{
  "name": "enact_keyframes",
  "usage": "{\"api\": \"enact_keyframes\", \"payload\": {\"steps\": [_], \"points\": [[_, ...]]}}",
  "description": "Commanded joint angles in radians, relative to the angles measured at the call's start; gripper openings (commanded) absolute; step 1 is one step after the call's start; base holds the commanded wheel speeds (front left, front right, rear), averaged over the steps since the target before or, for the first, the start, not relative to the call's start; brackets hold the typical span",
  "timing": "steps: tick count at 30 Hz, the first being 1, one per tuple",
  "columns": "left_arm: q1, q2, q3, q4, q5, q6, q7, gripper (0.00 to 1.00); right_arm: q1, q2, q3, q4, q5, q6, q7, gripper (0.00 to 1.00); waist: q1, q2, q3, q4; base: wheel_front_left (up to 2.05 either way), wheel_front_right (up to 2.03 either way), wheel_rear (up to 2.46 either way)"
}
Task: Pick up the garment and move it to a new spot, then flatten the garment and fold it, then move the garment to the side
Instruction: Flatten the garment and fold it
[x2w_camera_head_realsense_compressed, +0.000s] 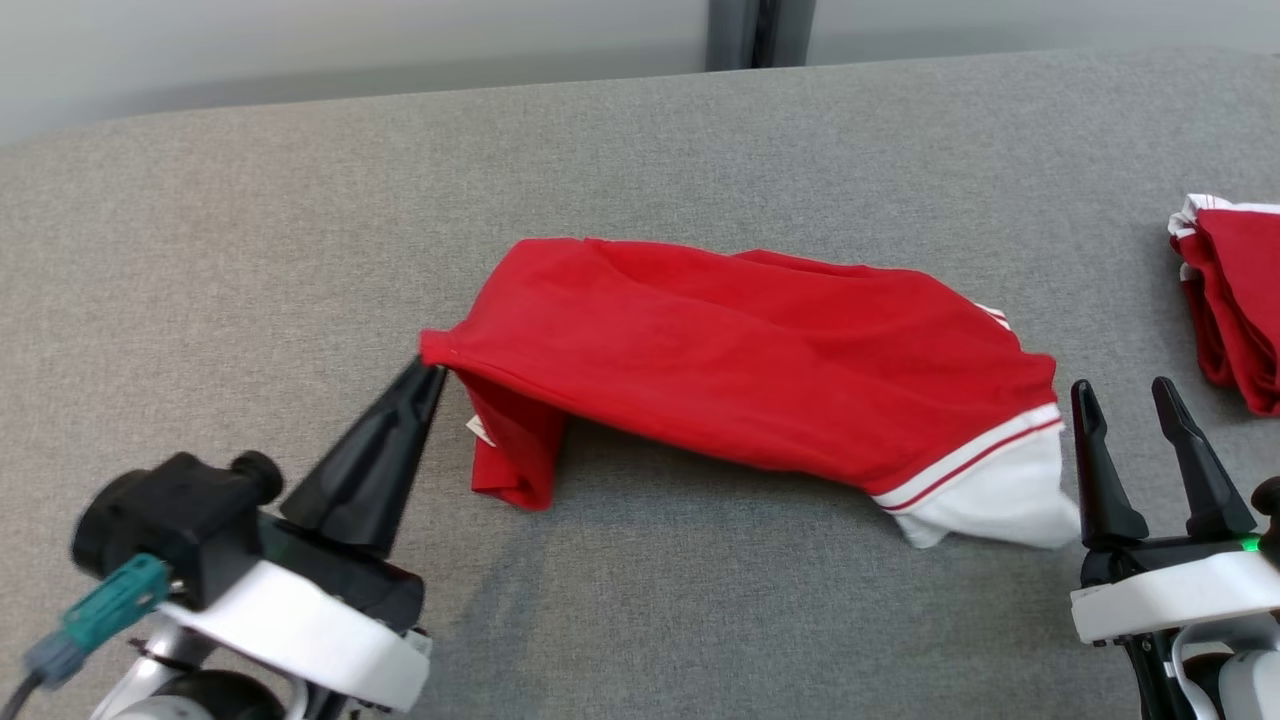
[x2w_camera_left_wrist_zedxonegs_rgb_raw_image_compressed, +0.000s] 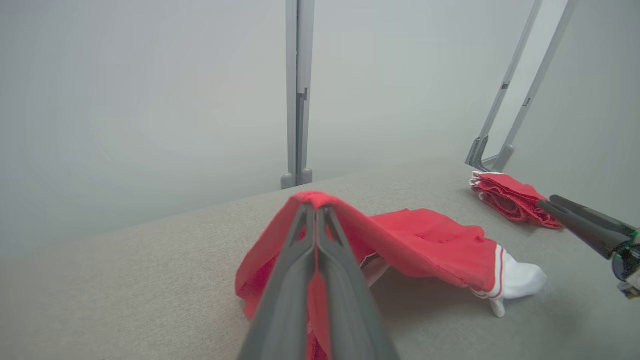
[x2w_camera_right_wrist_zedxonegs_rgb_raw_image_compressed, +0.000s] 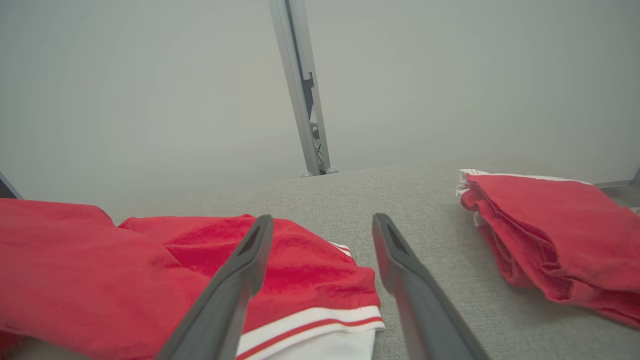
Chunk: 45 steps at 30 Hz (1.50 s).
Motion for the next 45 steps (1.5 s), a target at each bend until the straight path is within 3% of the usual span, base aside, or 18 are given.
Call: {"api": "enact_keyframes", "payload": {"steps": [1, 6, 11, 15, 20, 21, 22, 23, 29, 36, 45], "points": [[0.009, 0.015, 0.022, -0.032, 0.01, 0.016, 0.003, 0.0, 0.011, -0.002, -0.002, -0.005, 0.004, 0.0, 0.004, 1.0, 0.0, 0.0, -0.005, 0.007, 0.0, 0.0, 0.0], [0.061, 0.055, 0.083, -0.057, 0.011, 0.071, 0.04, 0.0, 0.0, -0.004, 0.006, -0.013, 0.007, 0.0, 0.011, 1.0, 0.0, 0.0, 0.003, 0.005, 0.0, 0.0, 0.0], [0.166, 0.017, 0.085, 0.091, -0.068, 0.1, 0.059, 0.0, -0.009, -0.007, 0.004, -0.009, 0.015, 0.0, 0.008, 1.0, 0.0, 0.0, 0.024, -0.009, 0.0, 0.0, 0.0], [0.224, -0.053, 0.082, 0.249, -0.145, 0.082, 0.006, 0.0, -0.011, -0.01, -0.012, -0.005, 0.018, 0.0, 0.003, 1.0, 0.0, 0.0, 0.035, -0.007, 0.0, 0.0, 0.0], [0.203, -0.111, 0.078, 0.409, -0.188, 0.022, -0.077, 0.0, -0.006, -0.014, -0.026, -0.013, 0.009, 0.0, 0.014, 1.0, 0.0, 0.0, 0.04, 0.01, 0.0, 0.0, 0.0], [0.195, -0.118, 0.08, 0.427, -0.189, 0.014, -0.094, 0.16, -0.006, -0.015, -0.028, -0.015, 0.007, 0.0, 0.017, 1.0, 0.0, 0.0, 0.04, 0.013, 0.0, 0.0, 0.0], [0.189, -0.127, 0.084, 0.443, -0.19, 0.008, -0.114, 0.95, -0.007, -0.017, -0.031, -0.018, 0.005, 0.0, 0.02, 1.0, 0.0, 0.0, 0.039, 0.016, 0.0, 0.0, 0.0], [0.182, -0.132, 0.087, 0.456, -0.189, 0.003, -0.133, 1.0, -0.008, -0.019, -0.033, -0.021, 0.002, 0.0, 0.021, 1.0, 0.0, 0.0, 0.037, 0.018, 0.0, 0.0, 0.0], [0.148, -0.154, 0.143, 0.446, -0.164, 0.017, -0.263, 1.0, -0.004, -0.028, -0.059, -0.039, -0.017, 0.0, 0.033, 1.0, 0.0, 0.0, 0.02, 0.022, 0.0, 0.0, 0.0], [0.094, -0.139, 0.186, 0.368, -0.074, 0.052, -0.401, 1.0, 0.017, -0.03, -0.086, -0.068, -0.045, 0.0, 0.048, 1.0, 0.0, 0.0, -0.014, 0.002, 0.0, 0.0, 0.0], [0.128, -0.096, 0.167, 0.357, 0.031, 0.092, -0.427, 1.0, 0.075, -0.017, -0.064, -0.106, -0.07, 0.0, 0.082, 1.0, 0.0, 0.0, -0.083, -0.032, 0.0, 0.0, 0.0]]}}
